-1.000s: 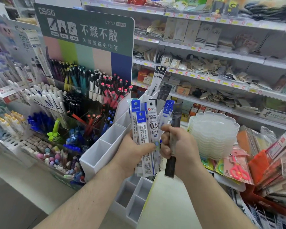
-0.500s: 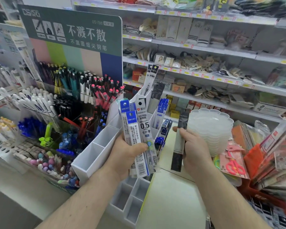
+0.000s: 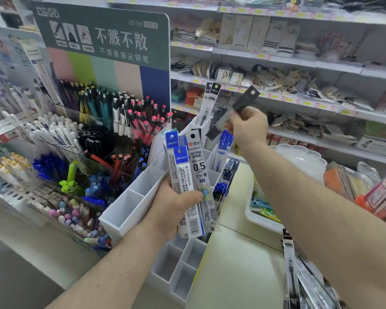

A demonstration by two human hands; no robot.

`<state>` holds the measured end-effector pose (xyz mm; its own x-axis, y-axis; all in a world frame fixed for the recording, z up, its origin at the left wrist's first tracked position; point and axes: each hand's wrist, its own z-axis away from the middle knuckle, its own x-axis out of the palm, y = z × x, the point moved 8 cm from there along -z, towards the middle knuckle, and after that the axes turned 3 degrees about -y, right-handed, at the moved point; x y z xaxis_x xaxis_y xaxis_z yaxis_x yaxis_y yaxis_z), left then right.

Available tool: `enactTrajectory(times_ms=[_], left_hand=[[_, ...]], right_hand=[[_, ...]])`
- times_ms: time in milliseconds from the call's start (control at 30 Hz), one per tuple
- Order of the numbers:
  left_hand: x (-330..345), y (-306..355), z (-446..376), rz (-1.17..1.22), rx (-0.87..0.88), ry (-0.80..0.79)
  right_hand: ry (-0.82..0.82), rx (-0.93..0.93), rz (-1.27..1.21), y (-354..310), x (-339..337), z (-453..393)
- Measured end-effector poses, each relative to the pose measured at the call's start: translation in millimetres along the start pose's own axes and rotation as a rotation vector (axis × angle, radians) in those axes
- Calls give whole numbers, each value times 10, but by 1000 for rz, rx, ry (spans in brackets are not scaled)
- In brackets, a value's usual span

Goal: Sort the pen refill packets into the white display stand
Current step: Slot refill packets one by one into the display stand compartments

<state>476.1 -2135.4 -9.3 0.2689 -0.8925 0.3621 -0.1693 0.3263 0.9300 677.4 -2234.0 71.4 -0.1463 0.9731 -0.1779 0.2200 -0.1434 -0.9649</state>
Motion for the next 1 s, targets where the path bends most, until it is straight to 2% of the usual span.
enactTrajectory(times_ms=[300, 433, 533, 633, 667, 733, 833, 900, 1000], left_hand=[[7, 8, -2, 1, 6, 7], [-6, 5, -6, -17, -3, 5], [-27, -7, -6, -36, -10, 9], [-44, -18, -17, -58, -13, 17], [-50, -23, -19, -59, -15, 20], [-59, -31, -20, -58, -21, 26], [-49, -29, -21, -58, -23, 16], [-40, -32, -21, -61, -23, 5], [-37, -33, -19, -50, -24, 0]], right_hand=[[-242, 92, 602, 359, 449, -261], [-260, 112, 842, 478, 503, -355], [-179, 121, 759, 408, 404, -389], [7, -66, 612, 171, 210, -413], [-6, -148, 659, 93, 216, -400], [-159, -276, 870, 57, 390, -383], [-399, -276, 1087, 183, 590, -384], [-391, -262, 1038, 159, 572, -388], [-224, -323, 892, -47, 444, -267]])
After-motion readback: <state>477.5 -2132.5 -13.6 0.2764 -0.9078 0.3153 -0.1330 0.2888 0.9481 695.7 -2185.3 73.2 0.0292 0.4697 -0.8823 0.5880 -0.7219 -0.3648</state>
